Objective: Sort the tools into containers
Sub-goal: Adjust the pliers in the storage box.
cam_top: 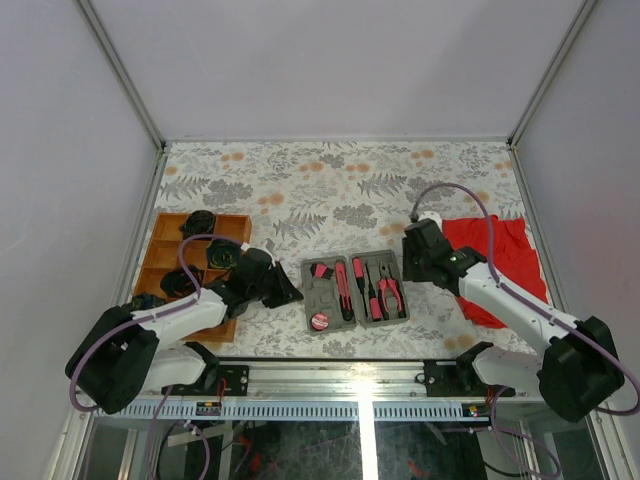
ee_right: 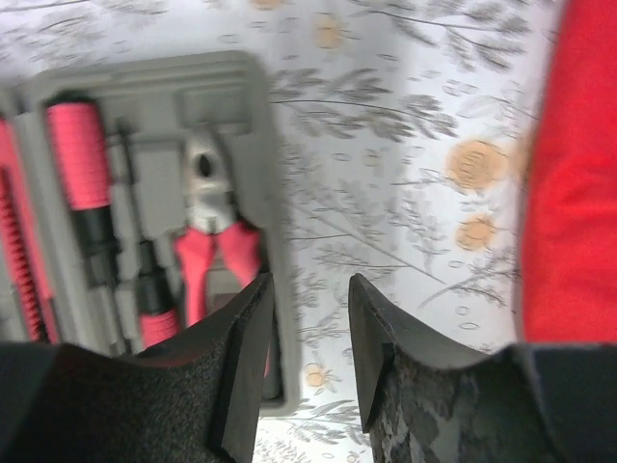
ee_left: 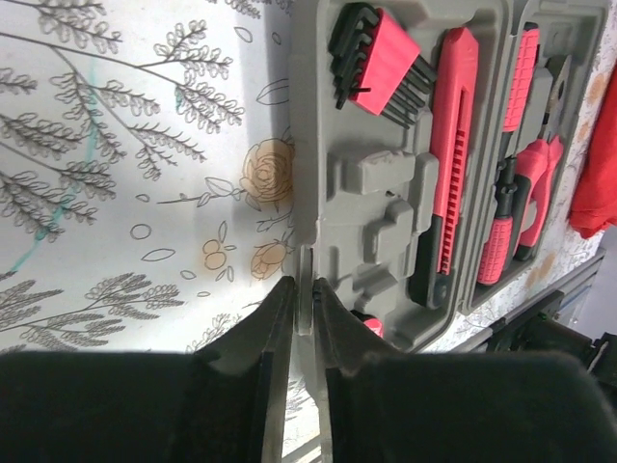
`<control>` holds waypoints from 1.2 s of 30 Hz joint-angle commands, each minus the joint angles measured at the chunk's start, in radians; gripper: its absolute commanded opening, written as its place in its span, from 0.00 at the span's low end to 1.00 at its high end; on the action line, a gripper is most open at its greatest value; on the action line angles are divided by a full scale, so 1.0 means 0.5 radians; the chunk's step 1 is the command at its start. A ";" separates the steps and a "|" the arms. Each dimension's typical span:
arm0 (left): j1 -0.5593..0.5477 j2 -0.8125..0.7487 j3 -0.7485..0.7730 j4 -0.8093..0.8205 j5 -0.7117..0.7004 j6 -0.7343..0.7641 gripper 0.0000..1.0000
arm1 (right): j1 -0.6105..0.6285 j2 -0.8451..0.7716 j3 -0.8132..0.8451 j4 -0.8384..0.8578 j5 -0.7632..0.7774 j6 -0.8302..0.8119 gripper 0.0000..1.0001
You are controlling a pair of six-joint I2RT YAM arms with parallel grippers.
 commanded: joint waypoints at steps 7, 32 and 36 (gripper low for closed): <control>0.004 -0.111 -0.037 -0.140 -0.086 0.074 0.29 | -0.497 -0.067 -0.323 0.342 -0.357 0.101 0.43; 0.005 -0.006 -0.050 0.090 0.030 0.087 0.00 | -0.586 0.225 -0.451 0.660 -0.902 0.100 0.40; 0.003 -0.016 -0.032 0.084 0.053 0.092 0.00 | -0.594 0.154 -0.466 0.707 -0.971 0.125 0.41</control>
